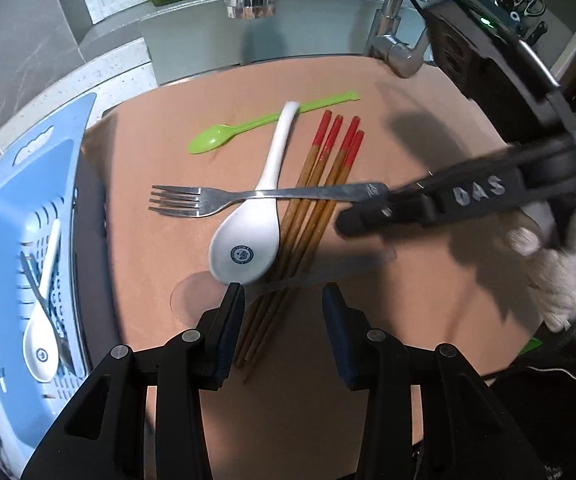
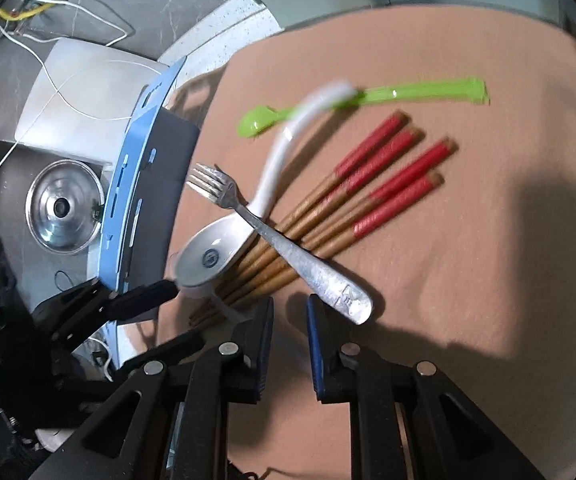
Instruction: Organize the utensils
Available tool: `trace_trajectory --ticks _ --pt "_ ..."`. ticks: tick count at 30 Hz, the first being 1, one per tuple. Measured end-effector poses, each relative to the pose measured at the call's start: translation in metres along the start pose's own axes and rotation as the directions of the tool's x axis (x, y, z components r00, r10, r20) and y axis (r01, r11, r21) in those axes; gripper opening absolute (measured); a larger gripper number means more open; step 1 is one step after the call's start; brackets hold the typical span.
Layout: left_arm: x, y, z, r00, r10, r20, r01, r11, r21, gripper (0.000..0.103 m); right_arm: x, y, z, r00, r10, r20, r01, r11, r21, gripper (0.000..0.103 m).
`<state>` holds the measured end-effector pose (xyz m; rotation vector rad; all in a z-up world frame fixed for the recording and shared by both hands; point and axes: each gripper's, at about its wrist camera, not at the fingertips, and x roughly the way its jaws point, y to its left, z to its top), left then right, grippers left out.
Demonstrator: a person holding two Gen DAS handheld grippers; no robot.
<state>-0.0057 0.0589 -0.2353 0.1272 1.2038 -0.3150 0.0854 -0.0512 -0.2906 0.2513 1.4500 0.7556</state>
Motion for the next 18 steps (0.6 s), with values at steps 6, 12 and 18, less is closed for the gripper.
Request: trace_trajectory --ticks 6,12,18 --pt "0.000 -0.002 -0.008 1.000 -0.002 -0.012 0.002 1.000 -0.003 0.039 -0.005 0.009 0.016 0.997 -0.051 0.057 0.053 0.998 -0.034 0.015" --pt "-0.001 0.002 -0.004 1.000 0.010 -0.010 -0.010 1.000 -0.004 0.039 0.001 0.023 0.041 0.989 -0.113 0.090 0.121 0.989 -0.085 0.013" --pt "-0.005 0.006 -0.009 1.000 0.006 -0.002 -0.006 1.000 -0.017 0.039 0.011 0.037 0.037 0.994 -0.099 0.034 0.103 0.982 -0.161 0.013"
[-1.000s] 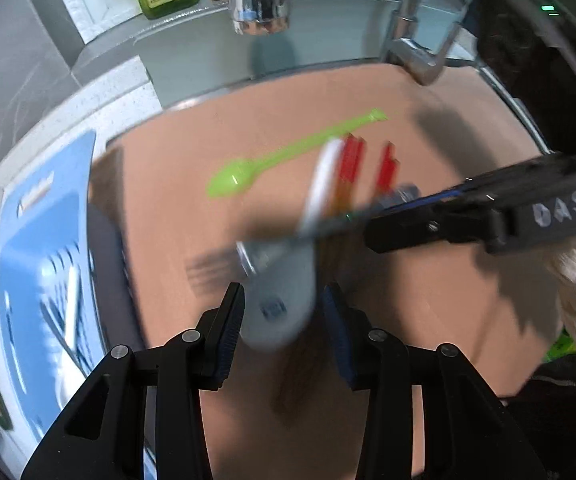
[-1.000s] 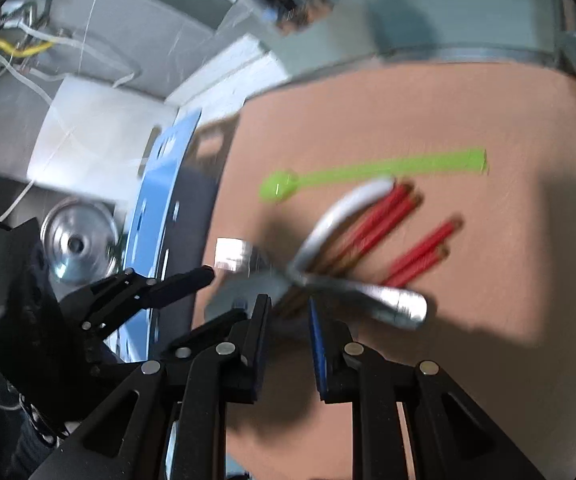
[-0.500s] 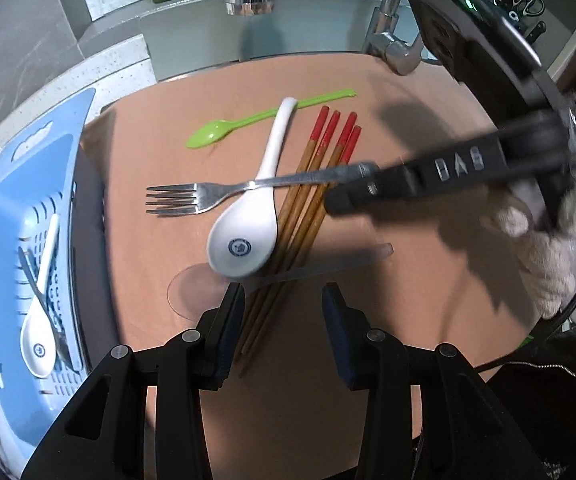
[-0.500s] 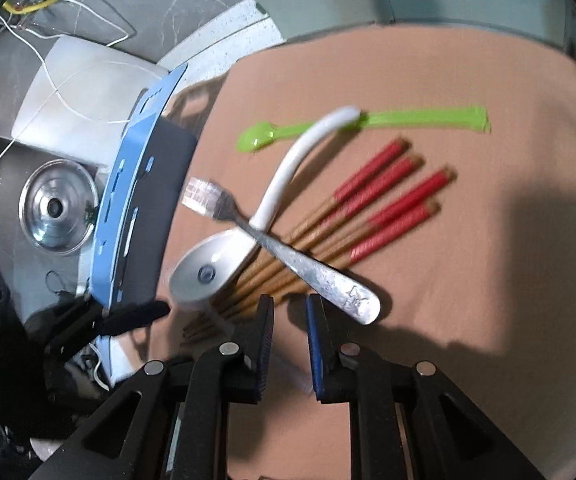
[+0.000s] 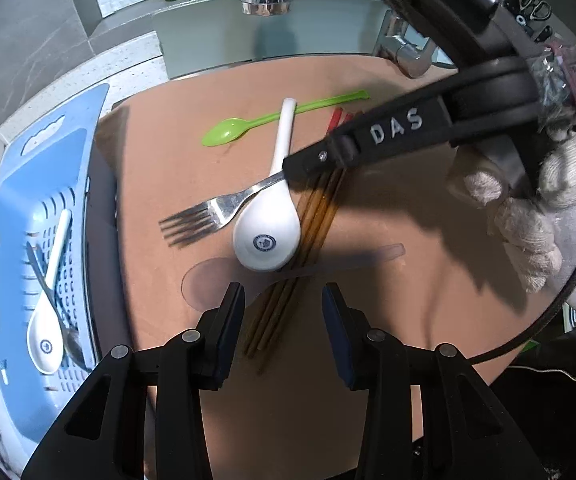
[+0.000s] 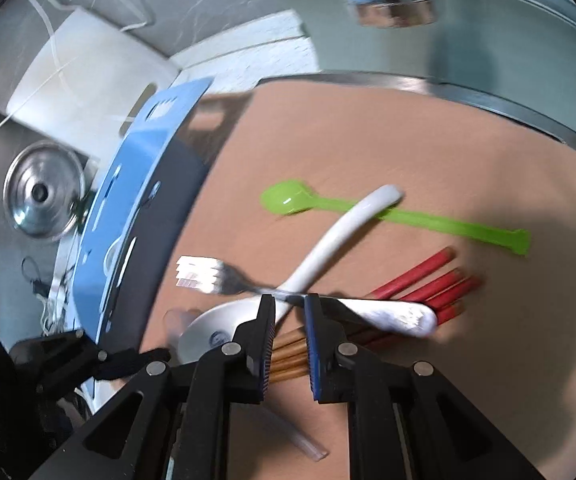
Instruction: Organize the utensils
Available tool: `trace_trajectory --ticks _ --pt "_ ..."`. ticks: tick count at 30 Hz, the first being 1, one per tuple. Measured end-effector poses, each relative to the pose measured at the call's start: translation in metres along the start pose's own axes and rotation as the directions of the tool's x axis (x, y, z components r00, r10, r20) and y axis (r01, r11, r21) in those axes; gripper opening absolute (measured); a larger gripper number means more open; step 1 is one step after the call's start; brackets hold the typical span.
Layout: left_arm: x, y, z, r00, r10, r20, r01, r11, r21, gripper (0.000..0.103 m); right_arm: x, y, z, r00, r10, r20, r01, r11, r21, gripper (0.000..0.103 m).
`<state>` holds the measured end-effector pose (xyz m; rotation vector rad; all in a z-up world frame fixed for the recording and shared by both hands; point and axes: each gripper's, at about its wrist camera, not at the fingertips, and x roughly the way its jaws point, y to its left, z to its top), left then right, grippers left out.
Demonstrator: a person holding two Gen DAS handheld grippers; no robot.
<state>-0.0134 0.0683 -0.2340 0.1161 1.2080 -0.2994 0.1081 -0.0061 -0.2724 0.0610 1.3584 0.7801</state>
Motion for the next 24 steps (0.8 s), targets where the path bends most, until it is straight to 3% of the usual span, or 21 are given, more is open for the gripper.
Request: trace_trajectory --ticks 10,19,24 --pt "-0.002 0.005 -0.005 1.000 0.004 0.001 -0.004 1.000 -0.016 0.039 0.005 -0.007 0.005 1.000 0.029 -0.007 -0.029 0.999 0.023 0.005" --pt "0.004 0.022 0.010 1.000 0.009 -0.001 -0.009 1.000 -0.028 0.039 -0.007 -0.018 -0.029 0.998 0.027 -0.053 -0.027 1.000 0.000 0.005" --pt "0.005 0.015 0.009 1.000 -0.004 -0.004 0.004 1.000 -0.013 0.039 -0.010 -0.030 -0.053 0.994 -0.042 -0.101 0.040 0.999 -0.026 0.004"
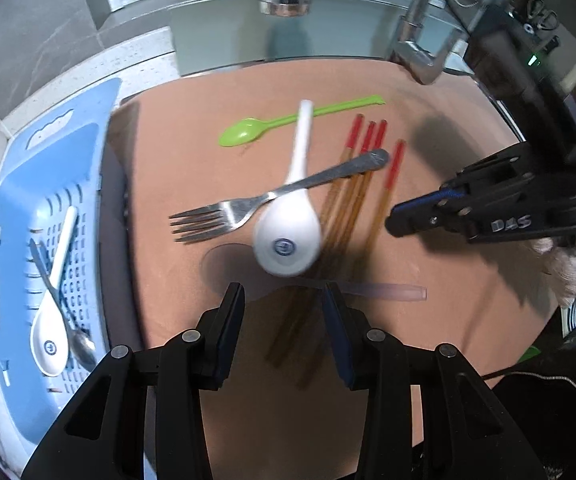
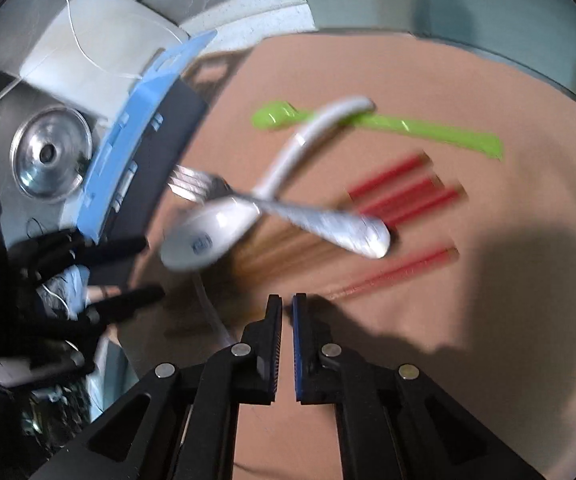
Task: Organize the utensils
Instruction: 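Grasp the clear plastic spoon handle with the right tool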
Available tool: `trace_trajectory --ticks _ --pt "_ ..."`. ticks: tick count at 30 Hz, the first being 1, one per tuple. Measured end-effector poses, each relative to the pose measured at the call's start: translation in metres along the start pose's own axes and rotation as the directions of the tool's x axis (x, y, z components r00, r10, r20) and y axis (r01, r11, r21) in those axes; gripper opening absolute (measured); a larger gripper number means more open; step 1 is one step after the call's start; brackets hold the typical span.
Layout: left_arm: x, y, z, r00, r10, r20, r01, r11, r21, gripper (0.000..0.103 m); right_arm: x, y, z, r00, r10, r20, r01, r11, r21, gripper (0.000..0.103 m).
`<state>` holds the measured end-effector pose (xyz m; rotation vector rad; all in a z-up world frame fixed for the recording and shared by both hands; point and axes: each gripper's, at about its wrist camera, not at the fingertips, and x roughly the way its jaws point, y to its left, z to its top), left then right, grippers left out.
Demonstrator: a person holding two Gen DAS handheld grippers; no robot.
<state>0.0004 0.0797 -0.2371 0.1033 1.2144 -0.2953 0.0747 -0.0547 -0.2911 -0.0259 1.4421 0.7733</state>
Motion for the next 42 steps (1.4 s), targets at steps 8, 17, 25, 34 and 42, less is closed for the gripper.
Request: trace_trajectory --ticks 8,17,25,34,42 --pt "0.001 -0.009 -0.011 1.000 -0.003 -0.010 0.003 1.000 0.007 0.039 -0.025 0.004 0.002 0.987 0.108 0.117 -0.116 0.991 0.068 0.010" --pt "-0.004 0.026 0.023 1.000 0.006 0.013 -0.004 0.994 -0.106 0.039 0.005 0.015 0.021 0.994 0.067 0.084 -0.072 0.995 0.062 0.006" --pt "0.007 0.041 0.037 1.000 -0.002 -0.026 -0.002 0.992 -0.124 0.039 -0.008 0.004 0.000 0.997 0.051 0.053 -0.053 0.997 0.047 0.010" --pt "-0.006 0.045 0.034 1.000 0.011 -0.025 -0.014 0.992 -0.122 0.039 -0.012 0.049 -0.016 0.998 0.060 0.036 -0.053 0.984 -0.171 0.016" --pt "-0.031 0.051 0.009 0.999 0.020 0.031 -0.014 0.983 -0.185 0.039 0.028 0.081 -0.009 0.994 -0.083 -0.070 0.052 0.928 -0.369 0.016"
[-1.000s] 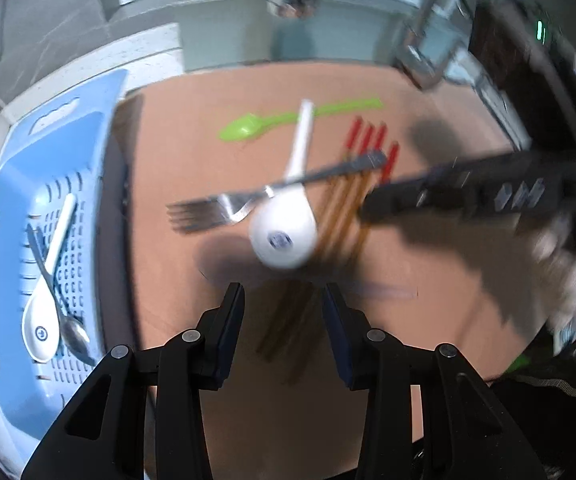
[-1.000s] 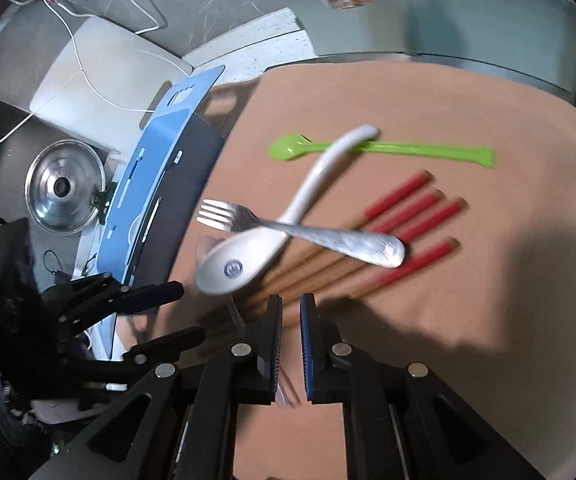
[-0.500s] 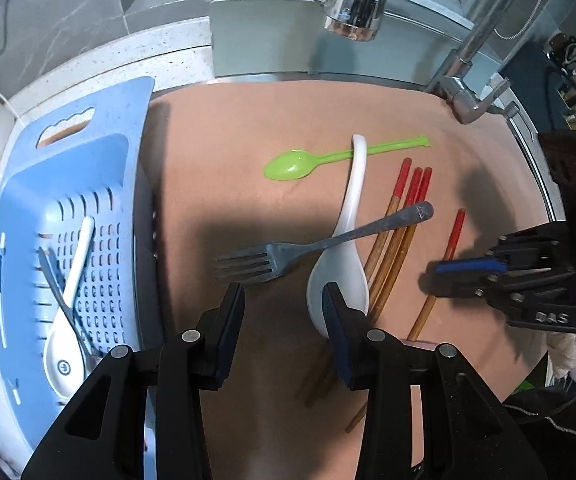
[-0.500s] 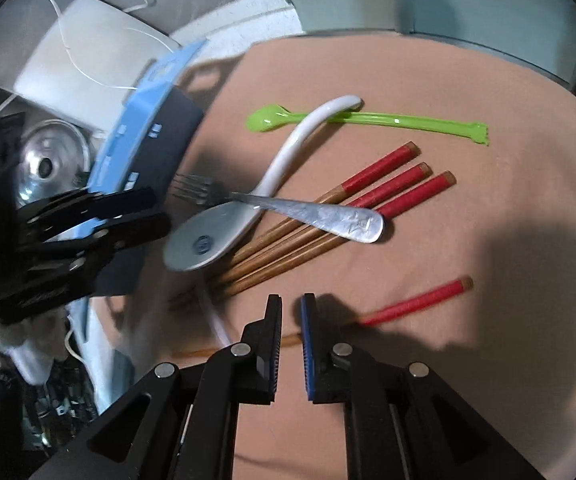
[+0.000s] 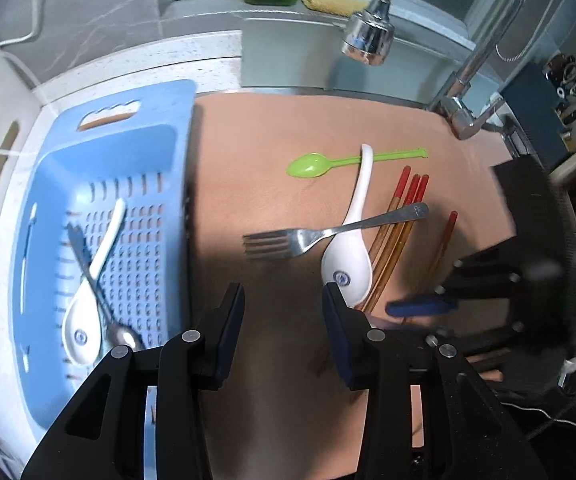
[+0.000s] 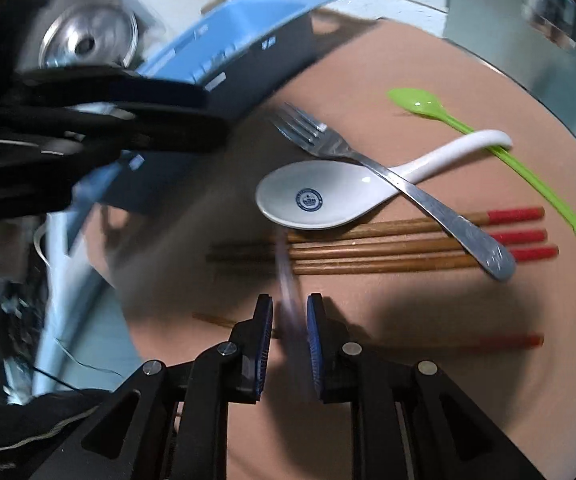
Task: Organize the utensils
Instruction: 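Grasp the clear plastic spoon handle with the right tool, then lift the clear spoon with the right tool while the left tool grasps a red-tipped chopstick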
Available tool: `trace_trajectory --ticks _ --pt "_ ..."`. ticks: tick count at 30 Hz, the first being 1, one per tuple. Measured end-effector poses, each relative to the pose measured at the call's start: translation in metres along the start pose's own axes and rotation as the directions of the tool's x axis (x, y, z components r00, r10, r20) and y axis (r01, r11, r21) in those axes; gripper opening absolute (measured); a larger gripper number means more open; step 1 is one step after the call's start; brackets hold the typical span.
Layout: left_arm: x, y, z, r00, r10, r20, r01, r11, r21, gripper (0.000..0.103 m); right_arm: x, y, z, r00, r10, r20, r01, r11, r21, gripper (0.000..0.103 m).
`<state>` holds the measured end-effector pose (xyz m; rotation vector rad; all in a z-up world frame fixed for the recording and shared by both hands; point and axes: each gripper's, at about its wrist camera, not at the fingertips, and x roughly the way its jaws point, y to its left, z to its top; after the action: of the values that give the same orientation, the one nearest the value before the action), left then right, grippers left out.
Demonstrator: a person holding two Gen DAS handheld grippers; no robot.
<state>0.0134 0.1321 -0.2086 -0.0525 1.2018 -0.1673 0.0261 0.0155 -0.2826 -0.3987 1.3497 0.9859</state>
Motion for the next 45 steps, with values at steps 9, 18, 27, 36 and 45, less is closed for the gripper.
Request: trace_trajectory --ticks 9,18,27,36,45 --pt "-0.009 0.002 -0.025 1.000 -0.001 0.011 0.002 0.999 -0.039 0.039 -0.004 0.006 0.000 0.996 -0.025 -0.086 0.010 0.987 -0.159 0.008" --pt "-0.004 -0.029 -0.029 0.999 -0.032 -0.004 0.032 0.999 0.031 0.039 -0.043 -0.009 -0.027 0.995 0.011 -0.100 -0.035 0.969 -0.243 0.008" --pt "0.028 -0.088 -0.022 0.991 -0.108 -0.078 0.121 0.977 0.173 0.039 -0.049 -0.040 -0.070 0.984 -0.070 -0.165 0.020 0.958 -0.286 0.008" --pt "0.046 -0.118 -0.002 0.984 -0.126 -0.123 0.158 0.941 0.301 0.039 -0.081 -0.066 -0.073 0.996 -0.094 -0.011 0.093 0.995 -0.046 0.019" --pt "0.057 -0.150 0.052 0.977 -0.151 -0.154 0.204 0.878 0.434 0.032 -0.096 -0.083 -0.107 0.983 0.082 0.167 -0.137 0.927 0.348 0.019"
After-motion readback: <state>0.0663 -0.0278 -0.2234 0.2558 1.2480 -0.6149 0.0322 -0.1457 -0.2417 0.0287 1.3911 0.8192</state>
